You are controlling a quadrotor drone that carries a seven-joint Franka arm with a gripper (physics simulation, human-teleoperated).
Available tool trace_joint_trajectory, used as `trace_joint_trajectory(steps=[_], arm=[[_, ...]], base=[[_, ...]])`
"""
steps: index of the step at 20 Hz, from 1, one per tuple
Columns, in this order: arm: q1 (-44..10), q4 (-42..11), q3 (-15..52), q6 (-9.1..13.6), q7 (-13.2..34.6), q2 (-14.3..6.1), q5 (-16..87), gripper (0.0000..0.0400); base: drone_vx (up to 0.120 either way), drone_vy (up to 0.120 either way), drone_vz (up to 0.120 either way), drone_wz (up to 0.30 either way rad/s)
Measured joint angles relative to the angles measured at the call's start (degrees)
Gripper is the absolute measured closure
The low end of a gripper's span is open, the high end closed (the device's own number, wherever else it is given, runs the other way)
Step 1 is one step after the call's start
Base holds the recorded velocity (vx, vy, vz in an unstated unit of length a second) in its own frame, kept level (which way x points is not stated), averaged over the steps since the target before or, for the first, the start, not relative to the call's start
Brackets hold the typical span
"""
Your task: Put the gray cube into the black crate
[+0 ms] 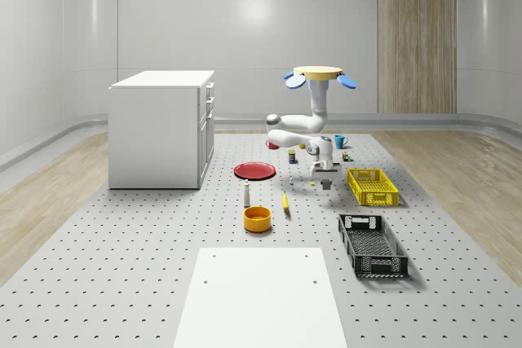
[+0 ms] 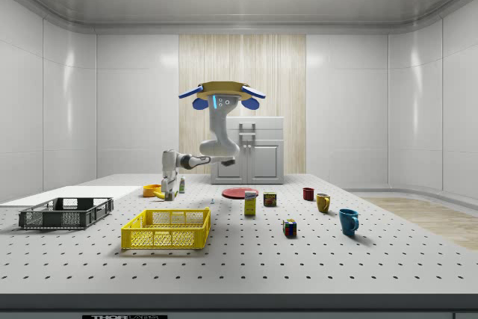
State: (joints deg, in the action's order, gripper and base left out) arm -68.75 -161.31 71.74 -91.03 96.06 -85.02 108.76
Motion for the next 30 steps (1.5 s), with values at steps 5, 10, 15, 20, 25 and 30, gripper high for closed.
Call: trace_joint_trajectory(steps=[5,10,15,20,25,30], arm=[[0.0,-0.2,0.8,0.1,0.1,-0.2,-0.8,0.0150],[0.0,-0.2,1.1,0.0,0.2,-0.4,-1.1,0.0150],[-0.1,-0.3,1.2,-0.1,0.2,-0.6,-1.3,0.0150],[-0.2,-0.2,1.2,-0.3,0.3,-0.8,-1.4,0.0150],[-0.2,-0.2,1.3,-0.5,0.3,-1.0,-1.5,0.0150],[-0.3,-0.2,1.3,-0.7,0.4,-1.2,-1.6,0.0150]], base=[[0.120,0.120,0.120,0.000],[0.120,0.120,0.120,0.000],[0.120,0.120,0.000,0.000],[0.120,0.072,0.000,0.000],[0.120,0.016,0.000,0.000],[0.120,0.032,0.000,0.000]])
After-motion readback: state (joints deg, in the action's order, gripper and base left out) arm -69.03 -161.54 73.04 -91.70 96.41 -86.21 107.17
